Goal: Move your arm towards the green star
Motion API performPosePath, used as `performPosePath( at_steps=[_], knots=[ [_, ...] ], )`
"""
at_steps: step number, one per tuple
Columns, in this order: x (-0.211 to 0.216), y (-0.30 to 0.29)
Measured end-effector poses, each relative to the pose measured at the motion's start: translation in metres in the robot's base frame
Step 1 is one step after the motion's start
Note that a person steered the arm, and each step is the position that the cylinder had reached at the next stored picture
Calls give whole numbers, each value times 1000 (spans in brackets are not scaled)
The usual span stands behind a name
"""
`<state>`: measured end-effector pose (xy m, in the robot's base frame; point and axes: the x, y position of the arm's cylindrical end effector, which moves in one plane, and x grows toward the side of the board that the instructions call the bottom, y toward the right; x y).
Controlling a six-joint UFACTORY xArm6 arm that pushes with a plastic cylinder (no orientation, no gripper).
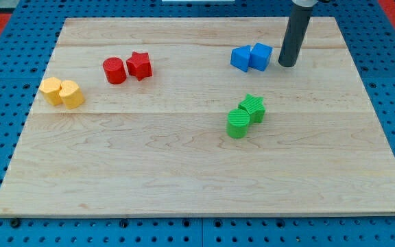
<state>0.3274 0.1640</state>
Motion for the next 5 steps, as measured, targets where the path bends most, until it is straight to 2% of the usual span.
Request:
performPosePath(
  at_steps=[2, 4, 5],
  knots=[
    [14, 0],
    [29, -33],
    [63, -15]
  ],
)
